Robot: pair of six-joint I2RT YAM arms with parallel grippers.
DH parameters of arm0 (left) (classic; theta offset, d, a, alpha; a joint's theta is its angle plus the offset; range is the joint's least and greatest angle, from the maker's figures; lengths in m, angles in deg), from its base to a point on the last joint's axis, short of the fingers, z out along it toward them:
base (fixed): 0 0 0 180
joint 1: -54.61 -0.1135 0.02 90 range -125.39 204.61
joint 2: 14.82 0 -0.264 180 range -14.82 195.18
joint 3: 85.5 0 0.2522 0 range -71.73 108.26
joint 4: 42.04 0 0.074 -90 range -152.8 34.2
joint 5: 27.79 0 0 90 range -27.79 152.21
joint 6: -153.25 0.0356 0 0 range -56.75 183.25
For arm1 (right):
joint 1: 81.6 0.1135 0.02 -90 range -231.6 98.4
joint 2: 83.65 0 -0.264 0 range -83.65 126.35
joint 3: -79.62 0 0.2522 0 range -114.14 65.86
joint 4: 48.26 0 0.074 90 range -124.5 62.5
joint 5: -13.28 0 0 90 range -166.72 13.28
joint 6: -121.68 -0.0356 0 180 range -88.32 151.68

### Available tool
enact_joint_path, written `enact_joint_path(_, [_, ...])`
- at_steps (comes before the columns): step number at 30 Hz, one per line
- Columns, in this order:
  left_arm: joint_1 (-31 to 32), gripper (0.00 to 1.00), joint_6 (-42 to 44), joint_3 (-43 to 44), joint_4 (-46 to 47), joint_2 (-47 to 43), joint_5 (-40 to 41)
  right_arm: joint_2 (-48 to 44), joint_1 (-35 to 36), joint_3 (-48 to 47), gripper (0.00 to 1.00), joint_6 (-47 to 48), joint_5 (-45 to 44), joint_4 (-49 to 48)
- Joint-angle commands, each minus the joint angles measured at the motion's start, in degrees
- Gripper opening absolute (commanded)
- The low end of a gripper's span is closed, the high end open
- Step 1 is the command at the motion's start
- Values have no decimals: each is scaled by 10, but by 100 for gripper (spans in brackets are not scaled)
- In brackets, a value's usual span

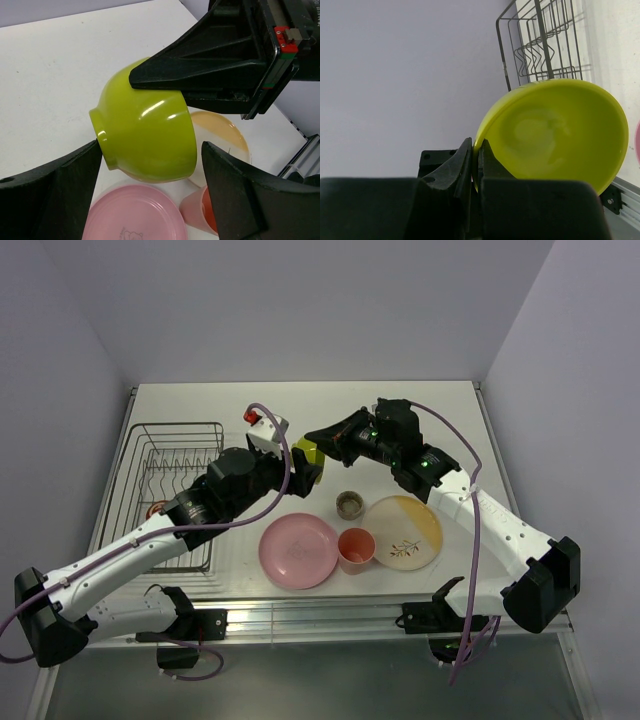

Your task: Load the mixed dishes into the dish rack

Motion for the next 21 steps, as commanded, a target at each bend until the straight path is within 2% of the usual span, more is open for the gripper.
enact_joint_path(1, [4, 81, -3, 24, 12, 0, -6, -16, 6, -15, 0, -9, -10, -28])
enact_joint_path(6, [4, 75, -4, 23, 13, 0, -10, -17, 7, -14, 0, -8, -10, -30])
enact_joint_path(9, [4, 67, -6, 26, 11, 3, -14, -15, 7, -15, 0, -8, -9, -31])
enact_joint_path(12, [4, 55, -6, 28, 9, 4, -18, -16, 8, -18, 0, -4, -16, -31])
enact_joint_path(15, [4, 31, -6, 30, 2, 6, -18, -13, 9, -19, 0, 0, -14, -34])
enact_joint_path(16, [4, 8, -7, 30, -2, 7, -18, -10, 8, -19, 0, 1, -12, -37])
enact_joint_path(17, [4, 0, -10, 31, -5, 7, -16, -9, 9, -20, 0, 5, -10, -39])
enact_joint_path(21, [4, 0, -20, 32, -18, 5, 15, -6, 10, -35, 1, 31, -16, -28])
